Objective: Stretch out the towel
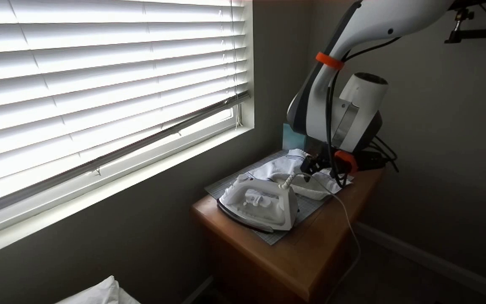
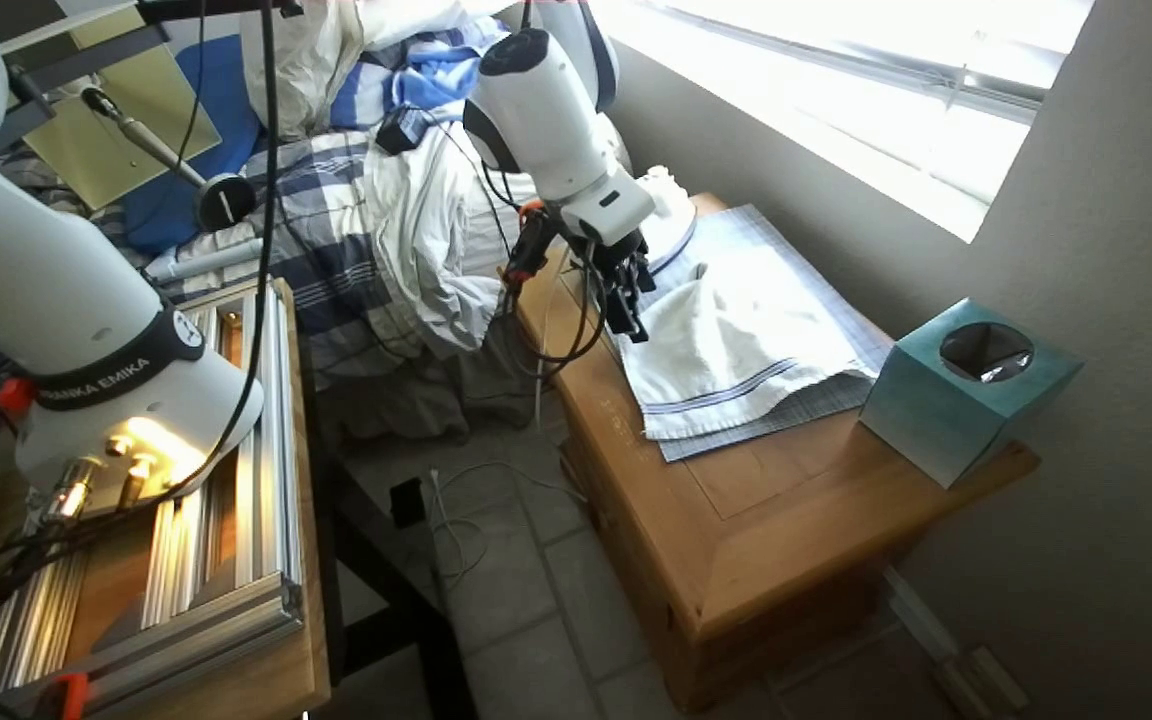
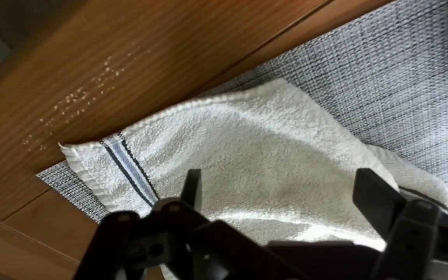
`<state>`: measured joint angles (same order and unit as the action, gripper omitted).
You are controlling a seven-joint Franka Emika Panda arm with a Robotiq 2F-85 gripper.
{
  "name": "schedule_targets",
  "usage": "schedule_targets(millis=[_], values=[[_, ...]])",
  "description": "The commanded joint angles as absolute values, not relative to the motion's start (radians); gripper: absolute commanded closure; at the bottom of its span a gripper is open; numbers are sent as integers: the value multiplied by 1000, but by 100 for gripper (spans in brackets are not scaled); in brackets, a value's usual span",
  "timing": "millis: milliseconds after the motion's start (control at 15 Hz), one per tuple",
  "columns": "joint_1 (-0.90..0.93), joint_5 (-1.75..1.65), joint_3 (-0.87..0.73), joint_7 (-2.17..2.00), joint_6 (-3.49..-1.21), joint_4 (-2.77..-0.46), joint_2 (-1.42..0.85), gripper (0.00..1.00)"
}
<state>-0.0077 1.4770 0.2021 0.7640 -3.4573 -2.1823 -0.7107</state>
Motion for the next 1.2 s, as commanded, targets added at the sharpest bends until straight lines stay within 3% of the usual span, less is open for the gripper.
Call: schedule_targets(millis=[0, 333, 400, 467, 1133], values=[[-19, 1474, 199, 780, -3420, -2159, -713, 0], [-45, 1420, 211, 847, -3339, -2188, -608, 0], [49, 1259, 112, 686, -3291, -2239, -552, 0], [-41, 1347, 208, 866, -3316, -2199, -533, 0], [164, 1082, 108, 885, -3096, -2299, -411, 0]])
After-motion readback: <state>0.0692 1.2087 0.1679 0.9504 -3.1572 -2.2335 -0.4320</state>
